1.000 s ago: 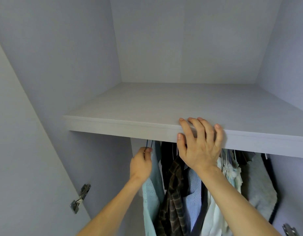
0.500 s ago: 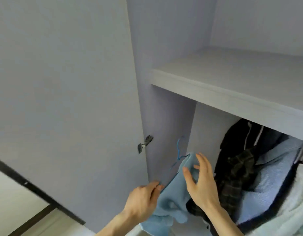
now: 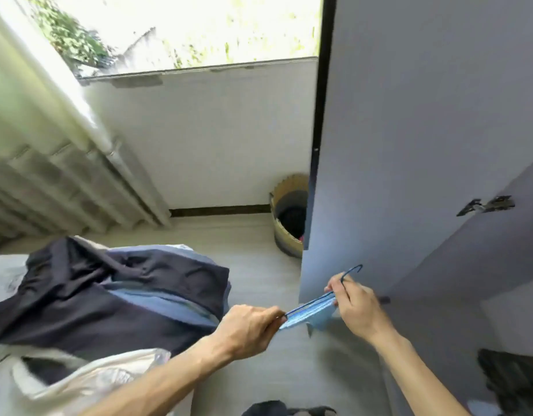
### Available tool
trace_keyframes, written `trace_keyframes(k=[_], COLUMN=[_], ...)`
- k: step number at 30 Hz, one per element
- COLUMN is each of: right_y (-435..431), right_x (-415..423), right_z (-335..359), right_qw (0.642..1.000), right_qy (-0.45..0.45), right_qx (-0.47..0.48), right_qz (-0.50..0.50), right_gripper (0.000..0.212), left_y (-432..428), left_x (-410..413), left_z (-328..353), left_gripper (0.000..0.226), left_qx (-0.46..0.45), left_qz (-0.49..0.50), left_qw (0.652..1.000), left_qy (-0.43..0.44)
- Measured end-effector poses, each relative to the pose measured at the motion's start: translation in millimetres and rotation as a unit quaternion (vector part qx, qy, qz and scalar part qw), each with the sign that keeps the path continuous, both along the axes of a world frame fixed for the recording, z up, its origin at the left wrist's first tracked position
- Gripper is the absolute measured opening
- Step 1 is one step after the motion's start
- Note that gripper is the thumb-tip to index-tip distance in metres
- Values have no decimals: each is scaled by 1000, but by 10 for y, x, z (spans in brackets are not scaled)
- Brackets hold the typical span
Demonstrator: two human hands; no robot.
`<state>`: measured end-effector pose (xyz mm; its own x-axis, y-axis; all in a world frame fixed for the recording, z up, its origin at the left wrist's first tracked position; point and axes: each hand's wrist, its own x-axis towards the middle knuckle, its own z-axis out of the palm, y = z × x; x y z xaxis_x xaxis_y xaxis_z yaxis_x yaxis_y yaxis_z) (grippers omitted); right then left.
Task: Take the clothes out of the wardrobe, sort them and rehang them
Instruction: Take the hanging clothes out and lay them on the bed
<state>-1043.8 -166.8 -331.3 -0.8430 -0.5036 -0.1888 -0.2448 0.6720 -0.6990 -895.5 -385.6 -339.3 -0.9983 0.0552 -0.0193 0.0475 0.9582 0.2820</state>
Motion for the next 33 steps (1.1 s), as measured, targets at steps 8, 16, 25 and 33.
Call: trace_keyframes(k=[8, 16, 25, 33], right_y=[-1101, -1964, -2609, -3006], right_x=[976, 2013, 3010, 3333], right_z=[51, 233, 263, 242], right_qw=[979, 953, 883, 799], right_qy=[115, 149, 145, 62], right_qx=[11, -20, -75, -134], right_qz=[170, 262, 440, 583], right_gripper=[28, 40, 34, 28], left_y=[-555, -882, -724, -697], left_x=[1277, 2528, 3474, 3571], left_z=[-95, -32, 57, 336], left_gripper=[49, 52, 36, 29], left_qx=[3, -23, -8, 222], left_qz=[206, 360, 406, 651], left_qw=[978, 924, 911, 720], left_qy=[37, 127, 70, 95])
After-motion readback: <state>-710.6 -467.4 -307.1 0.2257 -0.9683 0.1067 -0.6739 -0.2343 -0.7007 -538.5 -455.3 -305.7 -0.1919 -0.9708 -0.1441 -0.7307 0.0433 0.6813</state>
